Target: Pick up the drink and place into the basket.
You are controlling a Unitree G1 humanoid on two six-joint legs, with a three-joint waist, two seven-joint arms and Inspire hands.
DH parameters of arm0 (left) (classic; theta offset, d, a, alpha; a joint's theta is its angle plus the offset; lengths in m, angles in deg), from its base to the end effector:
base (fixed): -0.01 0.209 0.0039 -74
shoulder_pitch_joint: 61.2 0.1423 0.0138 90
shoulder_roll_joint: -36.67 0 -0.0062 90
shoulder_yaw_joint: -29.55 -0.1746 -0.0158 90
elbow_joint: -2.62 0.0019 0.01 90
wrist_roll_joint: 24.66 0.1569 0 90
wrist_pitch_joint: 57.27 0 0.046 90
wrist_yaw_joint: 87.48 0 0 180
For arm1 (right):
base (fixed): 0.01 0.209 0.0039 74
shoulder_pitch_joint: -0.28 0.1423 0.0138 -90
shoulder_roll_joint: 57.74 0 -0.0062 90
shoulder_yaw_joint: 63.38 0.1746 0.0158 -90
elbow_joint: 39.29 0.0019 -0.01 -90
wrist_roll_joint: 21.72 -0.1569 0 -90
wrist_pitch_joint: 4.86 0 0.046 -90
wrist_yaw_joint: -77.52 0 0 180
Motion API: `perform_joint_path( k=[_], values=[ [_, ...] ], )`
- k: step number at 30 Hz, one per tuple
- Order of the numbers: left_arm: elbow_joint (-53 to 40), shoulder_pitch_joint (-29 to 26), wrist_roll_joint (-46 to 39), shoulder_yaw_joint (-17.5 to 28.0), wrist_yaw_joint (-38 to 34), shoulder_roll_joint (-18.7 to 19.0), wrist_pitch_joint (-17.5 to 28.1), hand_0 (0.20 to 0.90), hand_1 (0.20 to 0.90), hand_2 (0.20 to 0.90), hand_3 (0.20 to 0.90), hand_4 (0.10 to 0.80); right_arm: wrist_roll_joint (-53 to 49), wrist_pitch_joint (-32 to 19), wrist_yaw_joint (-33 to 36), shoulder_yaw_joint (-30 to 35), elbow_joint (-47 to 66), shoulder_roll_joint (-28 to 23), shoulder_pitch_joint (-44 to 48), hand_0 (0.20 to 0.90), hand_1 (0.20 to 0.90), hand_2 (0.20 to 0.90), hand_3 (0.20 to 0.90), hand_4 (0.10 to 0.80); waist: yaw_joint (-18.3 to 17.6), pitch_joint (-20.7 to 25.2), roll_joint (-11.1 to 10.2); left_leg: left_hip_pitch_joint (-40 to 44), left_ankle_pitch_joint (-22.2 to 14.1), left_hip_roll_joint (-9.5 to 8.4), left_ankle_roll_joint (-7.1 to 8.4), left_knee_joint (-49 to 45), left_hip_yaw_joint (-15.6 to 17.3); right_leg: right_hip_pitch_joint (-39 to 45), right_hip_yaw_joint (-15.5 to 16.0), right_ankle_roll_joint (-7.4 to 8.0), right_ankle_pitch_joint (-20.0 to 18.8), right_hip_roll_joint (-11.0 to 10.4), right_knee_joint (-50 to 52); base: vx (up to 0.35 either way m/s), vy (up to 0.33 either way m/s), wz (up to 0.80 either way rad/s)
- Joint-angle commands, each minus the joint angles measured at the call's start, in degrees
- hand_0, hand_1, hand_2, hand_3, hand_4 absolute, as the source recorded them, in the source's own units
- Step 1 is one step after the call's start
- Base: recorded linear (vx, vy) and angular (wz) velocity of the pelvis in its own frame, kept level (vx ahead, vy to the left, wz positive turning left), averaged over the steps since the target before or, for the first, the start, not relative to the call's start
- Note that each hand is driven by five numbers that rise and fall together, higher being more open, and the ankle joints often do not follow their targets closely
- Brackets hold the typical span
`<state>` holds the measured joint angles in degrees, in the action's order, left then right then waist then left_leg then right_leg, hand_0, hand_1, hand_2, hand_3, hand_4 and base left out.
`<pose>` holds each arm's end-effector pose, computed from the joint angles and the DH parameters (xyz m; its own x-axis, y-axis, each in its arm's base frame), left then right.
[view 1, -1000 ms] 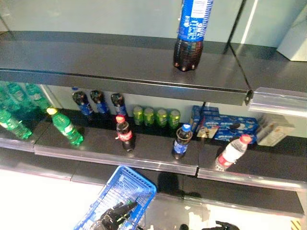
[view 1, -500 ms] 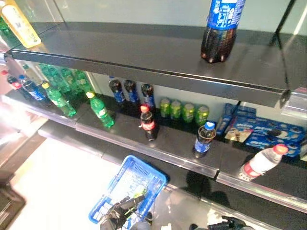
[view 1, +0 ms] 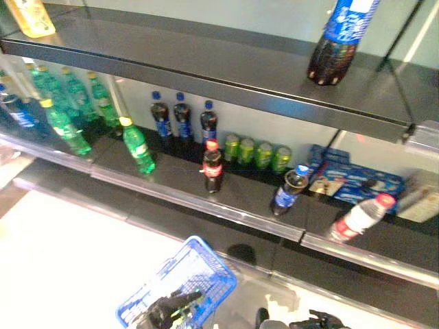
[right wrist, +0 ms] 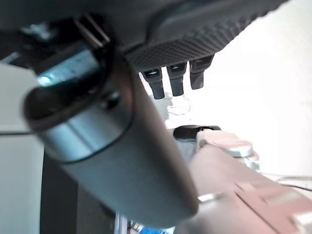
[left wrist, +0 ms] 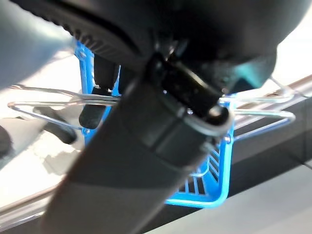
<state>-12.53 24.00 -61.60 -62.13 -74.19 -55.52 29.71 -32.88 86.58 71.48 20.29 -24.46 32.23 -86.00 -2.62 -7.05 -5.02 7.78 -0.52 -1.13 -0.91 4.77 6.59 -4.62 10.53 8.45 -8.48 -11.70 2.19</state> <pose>0.0934 0.2329 -0.1207 0.4157 -0.0091 -0.9094 -0.4552 0.8636 -0.2167 0.0858 -0.2440 -0.1193 0.2989 -0.1310 -0.9452 0.0431 0.9914 -0.1238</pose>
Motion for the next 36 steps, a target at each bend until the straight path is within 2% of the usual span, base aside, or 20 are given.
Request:
perform_joint_path(
  k=[1,3,4,6,7,8,10,14,19,36],
  values=[
    [-0.32,-1.16,2.19,-0.13,2.07,4.61,1.91,0.300,0.300,0.300,0.200,0.100,2.33,-0.18,-0.66,-0.16,-0.49,-2.71,0.18,0.900,0.900,0.900,0.900,0.800,1.79,-1.77,5.00,-0.91,-4.56,0.96,0.95,-3.92,-2.97,-3.51,-3.23,1.18,1.83,1.63,8.22,-0.275,-0.026,-0.41],
    [-0.26,-1.49,1.38,-0.15,1.86,4.93,1.46,0.300,0.300,0.300,0.200,0.100,2.49,-0.82,-0.81,-0.12,-1.49,-2.69,0.02,0.900,0.900,0.900,0.900,0.800,1.95,-0.96,5.72,-2.52,-3.62,1.69,-0.14,-3.93,-2.12,-1.26,-4.97,0.13,4.67,1.99,13.61,-0.204,-0.074,-0.18],
    [-0.62,-1.75,0.84,-0.28,1.11,4.79,1.02,0.300,0.300,0.300,0.200,0.100,2.79,-1.26,-0.96,-0.12,-2.04,-2.55,0.13,0.900,0.900,0.900,0.900,0.800,2.15,-0.34,5.56,-3.30,-3.38,1.69,-0.40,-3.99,-2.36,0.08,-5.78,-0.33,5.43,1.91,12.54,-0.167,-0.179,-0.08],
    [-0.41,-2.16,0.92,-0.25,0.36,4.78,0.73,0.300,0.300,0.300,0.200,0.100,2.07,-0.64,-0.67,-1.20,-2.08,-1.89,0.84,0.900,0.900,0.900,0.900,0.800,2.56,-0.22,4.84,-3.79,-3.49,1.70,-0.24,-4.58,-2.20,1.43,-5.74,-0.09,5.59,2.53,11.18,-0.095,-0.237,-0.13],
    [-0.44,-2.16,0.91,0.34,0.26,4.89,0.36,0.300,0.300,0.300,0.200,0.100,2.16,-0.27,-0.53,-1.68,-1.62,-1.71,0.98,0.900,0.900,0.900,0.900,0.800,2.99,-0.04,4.48,-3.93,-3.24,2.15,0.48,-4.97,-2.02,3.19,-4.77,-0.25,7.38,2.90,7.68,-0.050,-0.212,-0.28],
    [-0.52,-2.10,0.60,0.62,0.27,4.89,0.19,0.300,0.300,0.300,0.200,0.100,2.16,-0.11,-0.52,-1.81,-1.37,-1.79,0.97,0.900,0.900,0.900,0.900,0.800,3.11,-0.05,4.40,-3.80,-3.13,2.45,0.88,-5.03,-1.92,4.38,-4.40,-0.55,8.09,3.12,5.51,-0.057,-0.197,-0.45],
    [-1.36,-1.55,-0.45,0.14,0.10,3.98,0.16,0.300,0.300,0.300,0.200,0.100,2.30,0.65,-0.11,-2.47,-0.42,-2.24,1.29,0.900,0.900,0.900,0.900,0.800,3.53,-0.07,4.24,-4.39,-2.23,3.91,2.77,-5.27,-0.76,7.36,-3.99,-1.24,8.45,3.78,0.11,-0.103,-0.162,-0.41],
    [-2.30,-1.68,-0.61,-1.23,-0.07,2.31,0.96,0.300,0.300,0.300,0.200,0.100,1.66,1.25,0.67,-2.12,-0.18,-2.98,1.32,0.900,0.900,0.900,0.900,0.800,3.80,0.23,4.27,-5.26,-0.40,5.23,4.20,-4.35,-0.55,8.83,-2.57,-1.81,8.59,4.15,-2.22,-0.081,-0.060,-0.07],
    [-2.23,-1.78,0.15,-1.43,-0.36,2.25,1.05,0.300,0.300,0.300,0.200,0.100,0.78,0.50,0.85,-1.06,-1.42,-3.25,0.62,0.900,0.900,0.900,0.900,0.800,4.01,1.08,4.37,-3.51,-0.17,5.04,4.34,-2.34,-1.77,10.39,-1.04,-1.91,9.28,4.20,-2.57,0.008,-0.007,0.15],
    [-0.26,0.26,2.49,0.85,0.18,4.17,0.32,0.300,0.300,0.300,0.200,0.100,2.77,1.79,-0.33,-1.08,-1.64,-3.02,-0.69,0.900,0.900,0.900,0.900,0.800,3.42,1.53,5.04,-0.49,-0.39,4.71,3.99,0.23,-1.68,11.37,-0.83,-0.98,10.05,3.92,-1.33,0.048,0.023,0.05]
  ],
)
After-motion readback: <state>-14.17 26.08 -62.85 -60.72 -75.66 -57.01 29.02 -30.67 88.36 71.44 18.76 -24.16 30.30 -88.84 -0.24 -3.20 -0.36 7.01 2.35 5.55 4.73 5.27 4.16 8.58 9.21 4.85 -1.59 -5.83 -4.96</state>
